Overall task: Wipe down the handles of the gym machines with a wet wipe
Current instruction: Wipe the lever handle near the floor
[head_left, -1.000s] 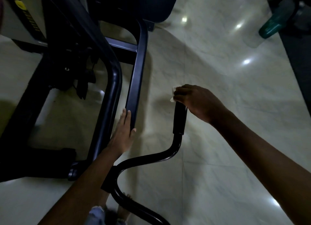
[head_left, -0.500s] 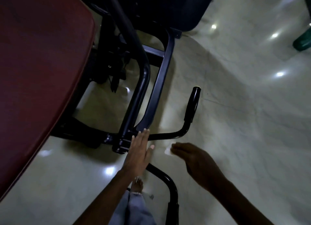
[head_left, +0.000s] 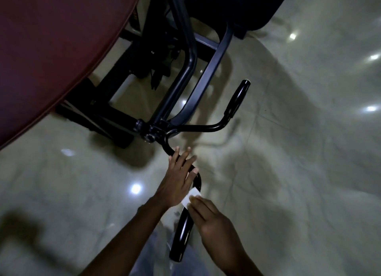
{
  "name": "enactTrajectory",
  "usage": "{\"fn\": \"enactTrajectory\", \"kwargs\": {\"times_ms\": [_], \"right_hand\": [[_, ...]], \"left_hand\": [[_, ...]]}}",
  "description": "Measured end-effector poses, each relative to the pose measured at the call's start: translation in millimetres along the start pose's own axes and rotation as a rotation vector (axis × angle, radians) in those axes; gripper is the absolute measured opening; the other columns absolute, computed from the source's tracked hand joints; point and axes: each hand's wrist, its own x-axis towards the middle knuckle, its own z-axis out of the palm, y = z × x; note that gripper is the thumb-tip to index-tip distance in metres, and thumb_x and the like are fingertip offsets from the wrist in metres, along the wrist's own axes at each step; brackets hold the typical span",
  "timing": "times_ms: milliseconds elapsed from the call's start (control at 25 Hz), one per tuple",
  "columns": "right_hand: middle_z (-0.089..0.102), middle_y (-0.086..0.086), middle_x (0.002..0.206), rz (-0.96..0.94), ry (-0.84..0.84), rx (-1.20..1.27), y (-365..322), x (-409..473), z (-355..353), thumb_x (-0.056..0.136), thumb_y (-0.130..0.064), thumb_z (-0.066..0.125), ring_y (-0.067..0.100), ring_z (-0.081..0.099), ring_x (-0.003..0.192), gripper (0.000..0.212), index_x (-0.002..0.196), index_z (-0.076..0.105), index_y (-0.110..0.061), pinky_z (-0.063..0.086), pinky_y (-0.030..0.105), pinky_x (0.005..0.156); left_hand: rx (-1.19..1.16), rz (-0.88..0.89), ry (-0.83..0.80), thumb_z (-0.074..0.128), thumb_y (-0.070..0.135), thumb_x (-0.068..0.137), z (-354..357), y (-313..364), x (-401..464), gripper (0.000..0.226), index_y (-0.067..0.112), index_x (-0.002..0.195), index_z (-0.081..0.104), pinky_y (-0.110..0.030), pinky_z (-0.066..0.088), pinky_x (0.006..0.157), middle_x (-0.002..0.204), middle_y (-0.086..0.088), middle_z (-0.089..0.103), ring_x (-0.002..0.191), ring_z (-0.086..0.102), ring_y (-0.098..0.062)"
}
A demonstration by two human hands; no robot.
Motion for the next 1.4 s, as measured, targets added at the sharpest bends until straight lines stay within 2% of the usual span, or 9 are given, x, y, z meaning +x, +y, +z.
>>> {"fn": "enactTrajectory", "kwargs": {"times_ms": [240,400,520,640,800,1040,1160,1280,1400], "right_hand": [[0.057,0.002,0.112,0.226,0.1,0.099,-24.0,-9.3,13.4,0.062,-0.016,0.051,0.013,0.049,0.102,0.044,0.1,0.072,-0.01,0.054,0.018,0.068],[0.051,0.001,0.114,0.171,0.151,-0.018,-37.3,-20.8,23.1,0.071,-0.011,0.045,0.013,0.049,0.103,0.038,0.097,0.072,-0.009,0.052,0.019,0.07],[0.047,0.001,0.119,0.349,0.212,0.071,-46.9,-22.3,30.6,0.07,-0.001,0.064,0.015,0.05,0.105,0.041,0.11,0.065,-0.007,0.057,0.024,0.069],[0.048,0.0,0.121,0.401,0.22,0.128,-67.0,-32.2,40.9,0.076,0.0,0.059,0.017,0.051,0.109,0.042,0.117,0.058,-0.011,0.055,0.031,0.081],[0.061,0.006,0.108,0.508,0.17,0.045,-78.1,-29.5,34.4,0.066,-0.008,0.08,0.015,0.058,0.091,0.053,0.116,0.062,-0.01,0.055,0.021,0.062],[0.056,0.001,0.113,0.505,0.244,0.06,-92.1,-38.7,40.0,0.093,-0.026,0.04,0.009,0.055,0.094,0.034,0.12,0.058,-0.013,0.052,0.011,0.068],[0.062,0.0,0.108,0.608,0.208,0.111,-92.1,-38.4,37.9,0.094,-0.025,0.04,0.007,0.053,0.094,0.036,0.119,0.062,-0.011,0.042,0.003,0.073],[0.051,-0.005,0.119,0.554,0.269,0.181,-97.5,-47.3,50.8,0.09,-0.015,0.045,0.011,0.052,0.108,0.032,0.117,0.062,-0.008,0.036,0.008,0.095],[0.052,-0.007,0.112,0.486,0.246,0.147,-101.9,-57.4,43.1,0.093,-0.028,0.041,0.008,0.054,0.094,0.031,0.115,0.059,-0.015,0.041,0.006,0.084]], "left_hand": [[0.004,0.074,-0.071,0.016,0.066,0.091,-12.9,-8.9,-5.7,0.071,0.021,0.143,0.035,-0.047,0.006,0.119,0.156,0.004,0.019,0.146,-0.011,-0.011],[0.03,0.093,-0.063,0.021,0.061,0.093,-16.9,-22.3,-6.3,0.063,0.023,0.141,0.036,-0.05,0.012,0.117,0.155,0.003,0.021,0.146,-0.011,-0.012],[0.017,0.121,-0.075,0.019,0.063,0.092,-20.0,-23.2,-5.2,0.067,0.02,0.141,0.038,-0.038,0.013,0.117,0.153,-0.001,0.026,0.145,-0.01,-0.012],[0.009,0.107,-0.089,0.025,0.059,0.093,-22.3,-19.0,-6.3,0.064,0.017,0.14,0.038,-0.033,0.018,0.113,0.152,-0.005,0.027,0.146,-0.006,-0.018],[0.042,0.102,-0.099,0.037,0.05,0.095,-24.2,-18.4,-5.6,0.055,0.018,0.139,0.039,-0.037,0.031,0.108,0.152,-0.004,0.027,0.146,-0.004,-0.021],[0.021,0.117,-0.099,0.027,0.056,0.09,-22.8,-17.7,-6.0,0.063,0.018,0.138,0.04,-0.03,0.02,0.108,0.151,-0.005,0.028,0.146,-0.004,-0.021],[0.027,0.135,-0.081,0.026,0.059,0.091,-21.1,-20.1,-5.3,0.065,0.016,0.137,0.042,-0.026,0.01,0.108,0.149,-0.008,0.031,0.146,-0.001,-0.025],[0.04,0.143,-0.071,0.022,0.06,0.089,-20.1,-21.4,-5.1,0.068,0.016,0.137,0.042,-0.027,0.011,0.107,0.149,-0.008,0.031,0.146,0.0,-0.026],[0.028,0.153,-0.06,0.022,0.06,0.088,-20.8,-22.2,-4.8,0.069,0.016,0.137,0.043,-0.029,0.014,0.107,0.148,-0.009,0.032,0.146,0.001,-0.027]]}}
